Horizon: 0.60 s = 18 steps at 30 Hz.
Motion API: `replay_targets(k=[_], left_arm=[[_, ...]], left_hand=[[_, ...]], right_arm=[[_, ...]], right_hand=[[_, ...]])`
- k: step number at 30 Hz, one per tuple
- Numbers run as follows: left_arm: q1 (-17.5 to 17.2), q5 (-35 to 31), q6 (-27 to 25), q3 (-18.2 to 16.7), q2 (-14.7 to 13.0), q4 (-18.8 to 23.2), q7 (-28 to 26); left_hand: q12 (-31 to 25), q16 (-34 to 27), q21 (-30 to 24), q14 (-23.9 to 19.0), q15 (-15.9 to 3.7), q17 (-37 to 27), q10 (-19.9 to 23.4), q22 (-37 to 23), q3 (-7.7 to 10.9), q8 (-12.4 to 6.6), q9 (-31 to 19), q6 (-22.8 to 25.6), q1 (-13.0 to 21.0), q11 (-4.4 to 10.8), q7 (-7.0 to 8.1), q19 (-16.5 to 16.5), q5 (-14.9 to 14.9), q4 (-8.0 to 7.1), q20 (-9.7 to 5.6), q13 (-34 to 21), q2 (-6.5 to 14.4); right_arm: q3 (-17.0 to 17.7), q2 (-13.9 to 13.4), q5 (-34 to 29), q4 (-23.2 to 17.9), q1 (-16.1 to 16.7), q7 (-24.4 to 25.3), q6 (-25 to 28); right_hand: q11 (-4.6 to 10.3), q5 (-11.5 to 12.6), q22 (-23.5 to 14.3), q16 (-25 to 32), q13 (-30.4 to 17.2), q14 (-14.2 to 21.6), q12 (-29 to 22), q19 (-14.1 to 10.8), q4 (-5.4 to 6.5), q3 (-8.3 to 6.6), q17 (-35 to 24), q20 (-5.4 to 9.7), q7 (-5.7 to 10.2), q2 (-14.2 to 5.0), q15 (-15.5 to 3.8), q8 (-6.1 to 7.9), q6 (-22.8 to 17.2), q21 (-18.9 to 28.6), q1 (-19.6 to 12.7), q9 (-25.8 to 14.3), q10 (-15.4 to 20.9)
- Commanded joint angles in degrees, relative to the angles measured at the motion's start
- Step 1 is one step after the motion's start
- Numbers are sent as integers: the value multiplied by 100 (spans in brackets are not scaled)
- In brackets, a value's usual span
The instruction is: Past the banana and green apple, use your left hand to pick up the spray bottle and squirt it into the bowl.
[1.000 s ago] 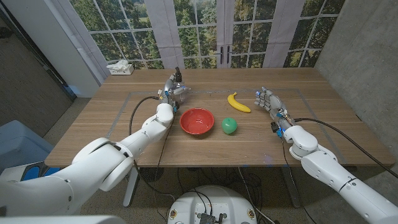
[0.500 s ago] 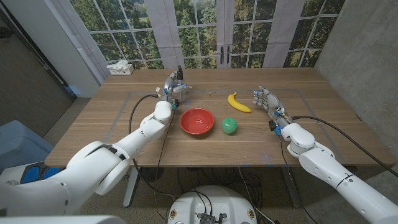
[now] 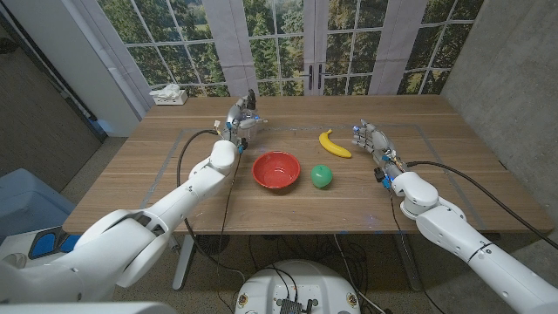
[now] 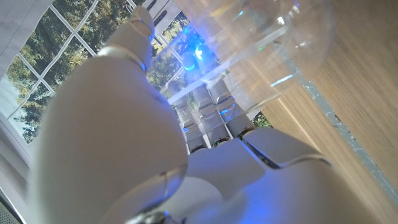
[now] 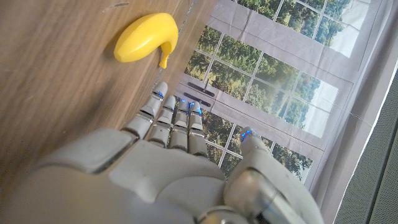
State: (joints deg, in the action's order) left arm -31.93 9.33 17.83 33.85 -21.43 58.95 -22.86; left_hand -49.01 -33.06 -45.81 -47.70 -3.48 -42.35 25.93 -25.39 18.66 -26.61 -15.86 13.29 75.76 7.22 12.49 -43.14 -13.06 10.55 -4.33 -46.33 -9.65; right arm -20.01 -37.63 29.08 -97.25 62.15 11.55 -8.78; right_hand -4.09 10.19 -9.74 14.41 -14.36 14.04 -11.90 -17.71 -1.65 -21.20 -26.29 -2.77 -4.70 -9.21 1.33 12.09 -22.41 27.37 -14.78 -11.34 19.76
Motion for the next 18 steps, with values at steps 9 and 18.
replay_targets(k=[9,18], left_arm=[[-700,173,-461,-369,-623,1418,362],[-860,233,-549,-447,-885,1726,679]], left_hand=[[-57,46,-128,-330,-891,-68,-85,11,21,48,-47,-44,1659,7,-17,29,-69,-47,-411,-54,1576],[-65,64,-505,-304,-860,-246,-388,-73,13,80,-93,-105,1591,-122,-14,-187,-28,-108,-675,-189,1662]], right_arm=[[-149,125,-218,-67,-132,111,0],[-191,180,-359,-157,-134,239,-6]], right_hand=[[7,-9,-28,23,-3,38,-28,-45,-6,-41,-5,-28,-7,3,25,11,-46,-46,62,-7,43],[7,-9,-28,25,2,42,-29,-53,-7,-43,-2,-29,-4,4,18,8,-45,-56,68,-7,49]])
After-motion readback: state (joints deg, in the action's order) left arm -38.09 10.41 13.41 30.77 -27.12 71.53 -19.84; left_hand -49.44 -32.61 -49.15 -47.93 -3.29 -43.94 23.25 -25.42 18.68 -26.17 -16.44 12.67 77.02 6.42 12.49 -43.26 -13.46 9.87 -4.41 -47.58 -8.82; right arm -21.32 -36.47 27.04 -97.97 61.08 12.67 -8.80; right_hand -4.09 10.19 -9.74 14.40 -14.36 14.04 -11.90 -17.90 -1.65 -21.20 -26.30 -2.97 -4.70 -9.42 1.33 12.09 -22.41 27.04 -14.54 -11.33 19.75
